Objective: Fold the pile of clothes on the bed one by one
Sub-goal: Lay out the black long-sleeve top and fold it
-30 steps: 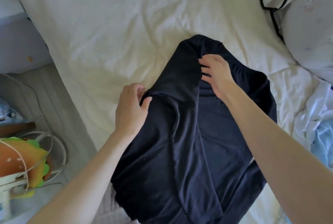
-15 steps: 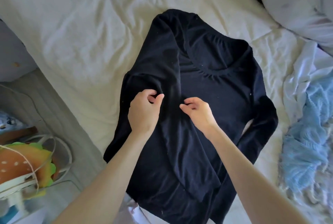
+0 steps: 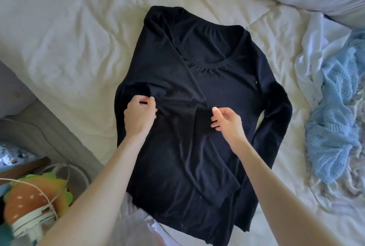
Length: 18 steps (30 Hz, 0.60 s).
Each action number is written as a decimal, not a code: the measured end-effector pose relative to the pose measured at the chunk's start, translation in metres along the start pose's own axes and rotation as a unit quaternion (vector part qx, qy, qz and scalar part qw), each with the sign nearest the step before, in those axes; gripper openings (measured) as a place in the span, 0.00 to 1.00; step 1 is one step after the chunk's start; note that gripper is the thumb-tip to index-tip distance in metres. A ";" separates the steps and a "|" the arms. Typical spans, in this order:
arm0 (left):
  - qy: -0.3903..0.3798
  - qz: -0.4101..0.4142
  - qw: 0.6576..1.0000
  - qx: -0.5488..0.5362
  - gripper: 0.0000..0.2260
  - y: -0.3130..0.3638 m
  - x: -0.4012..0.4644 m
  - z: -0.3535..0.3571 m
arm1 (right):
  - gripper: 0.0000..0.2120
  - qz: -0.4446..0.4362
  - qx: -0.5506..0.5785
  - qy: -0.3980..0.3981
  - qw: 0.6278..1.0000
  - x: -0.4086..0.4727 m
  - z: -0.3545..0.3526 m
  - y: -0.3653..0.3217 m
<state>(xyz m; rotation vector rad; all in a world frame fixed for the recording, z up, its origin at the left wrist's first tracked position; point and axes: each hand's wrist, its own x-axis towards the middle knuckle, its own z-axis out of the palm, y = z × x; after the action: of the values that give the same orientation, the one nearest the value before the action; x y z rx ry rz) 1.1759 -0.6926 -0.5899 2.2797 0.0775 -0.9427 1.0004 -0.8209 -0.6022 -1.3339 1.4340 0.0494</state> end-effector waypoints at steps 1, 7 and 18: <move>0.003 0.004 1.000 -0.001 0.07 0.000 -0.002 0.000 | 0.07 0.001 -0.019 -0.005 1.000 -0.002 -0.001 0.007; -0.035 -0.004 0.999 -0.026 0.03 -0.026 -0.054 0.012 | 0.08 0.032 -0.158 -0.018 0.987 -0.029 -0.018 0.059; -0.131 -0.126 0.983 -0.022 0.08 -0.075 -0.117 0.074 | 0.15 0.032 -0.275 -0.059 0.959 -0.074 -0.045 0.124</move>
<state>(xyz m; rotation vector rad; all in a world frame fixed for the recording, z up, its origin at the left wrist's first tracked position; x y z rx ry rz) 1.0226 -0.6566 -0.5943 2.1184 0.2748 -1.3506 0.8639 -0.7566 -0.6079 -1.6951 1.4132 0.5990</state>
